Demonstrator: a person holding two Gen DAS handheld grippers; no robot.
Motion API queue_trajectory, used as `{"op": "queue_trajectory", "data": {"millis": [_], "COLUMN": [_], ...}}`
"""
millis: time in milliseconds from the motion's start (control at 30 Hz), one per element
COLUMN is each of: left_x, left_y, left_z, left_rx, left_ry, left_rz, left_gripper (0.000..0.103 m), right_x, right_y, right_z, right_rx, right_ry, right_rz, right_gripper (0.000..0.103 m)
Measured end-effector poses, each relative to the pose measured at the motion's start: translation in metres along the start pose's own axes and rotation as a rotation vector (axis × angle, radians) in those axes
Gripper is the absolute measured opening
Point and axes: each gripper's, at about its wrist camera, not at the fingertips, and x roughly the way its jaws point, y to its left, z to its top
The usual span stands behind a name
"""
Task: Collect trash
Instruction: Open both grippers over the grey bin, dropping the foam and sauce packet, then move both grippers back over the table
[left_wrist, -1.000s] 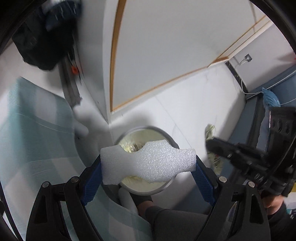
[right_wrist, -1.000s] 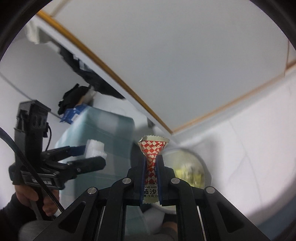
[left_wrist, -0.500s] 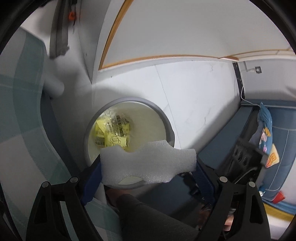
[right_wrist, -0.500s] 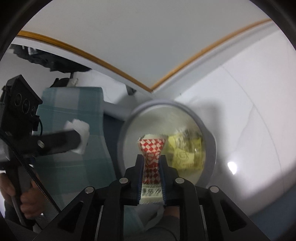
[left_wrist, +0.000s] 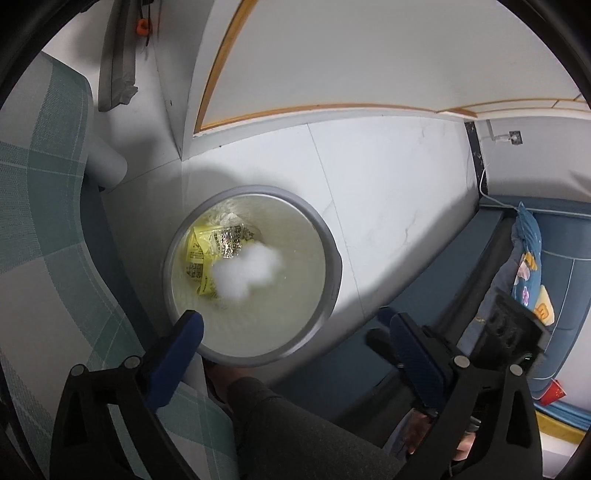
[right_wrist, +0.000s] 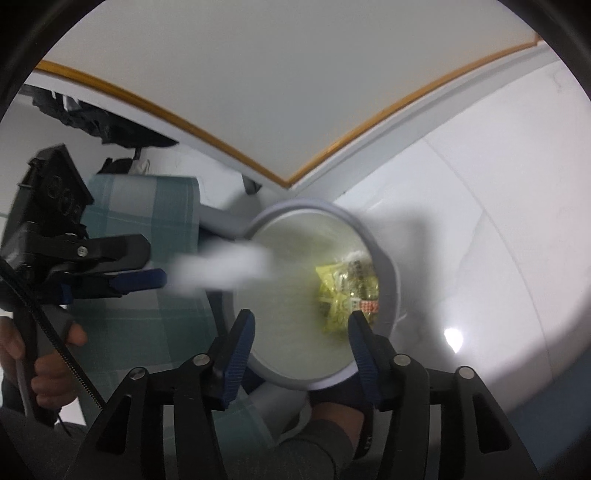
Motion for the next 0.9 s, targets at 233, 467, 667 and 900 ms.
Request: {"op": "queue_trajectory", "data": {"millis": [233,467,667,900], "left_x": [-0.027,-0.111,-0.181,-0.252], "left_y": [-0.012,-0.032,-0.023,0.021], "left_z": [-0.014,-0.056,-0.108,-0.166], "left_rx": [0.062,0.165,0.173,0.061], "left_ry": [-0.095,-0.414,-0.703,-0.930], "left_rz": [0.059,0.197,0.324,0.367], "left_gripper": [0.099,0.099,0.099,0.099], "right_x": [-0.036,-0.093,-0.151,-0.188], "right_y": [0.012,0.052,0.109,0.187], "right_z": [0.000,0.008,0.006,-0.012], "right_rx": [-0.026,-0.128,-0.240,-0.390], "right_ry": [-0.078,-0.201,-0.353,-0.476], "right_rz": [-0.017,-0.035,-0.018,0.023], "right_gripper": [0.054,0.057,0.066,0.072]}}
